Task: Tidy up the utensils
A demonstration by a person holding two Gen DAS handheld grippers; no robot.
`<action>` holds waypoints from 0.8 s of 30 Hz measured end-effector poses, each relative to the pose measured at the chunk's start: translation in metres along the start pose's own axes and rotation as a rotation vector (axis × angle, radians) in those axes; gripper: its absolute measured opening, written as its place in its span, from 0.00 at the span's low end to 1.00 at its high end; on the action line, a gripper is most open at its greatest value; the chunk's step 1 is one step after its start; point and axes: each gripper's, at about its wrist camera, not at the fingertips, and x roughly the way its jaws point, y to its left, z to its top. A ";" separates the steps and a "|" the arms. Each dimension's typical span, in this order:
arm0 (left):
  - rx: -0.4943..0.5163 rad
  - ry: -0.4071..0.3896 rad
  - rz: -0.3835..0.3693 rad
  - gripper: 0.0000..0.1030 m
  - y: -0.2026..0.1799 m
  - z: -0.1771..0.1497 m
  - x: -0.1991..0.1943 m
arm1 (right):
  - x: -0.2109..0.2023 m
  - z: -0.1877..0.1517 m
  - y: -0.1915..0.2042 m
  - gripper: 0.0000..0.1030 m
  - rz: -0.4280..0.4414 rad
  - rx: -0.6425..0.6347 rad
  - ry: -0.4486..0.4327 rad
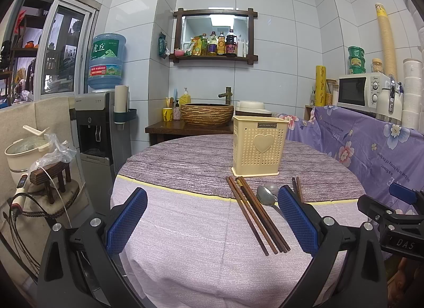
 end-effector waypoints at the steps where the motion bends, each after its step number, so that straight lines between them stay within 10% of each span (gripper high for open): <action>1: 0.000 -0.001 0.000 0.95 0.000 0.000 0.000 | 0.000 0.000 0.000 0.95 0.000 0.000 0.000; 16: 0.014 0.028 0.001 0.95 0.002 -0.005 0.007 | 0.006 0.000 -0.001 0.95 -0.006 0.002 0.020; 24: 0.018 0.256 -0.021 0.95 0.013 -0.009 0.062 | 0.060 -0.001 -0.027 0.95 -0.010 0.042 0.219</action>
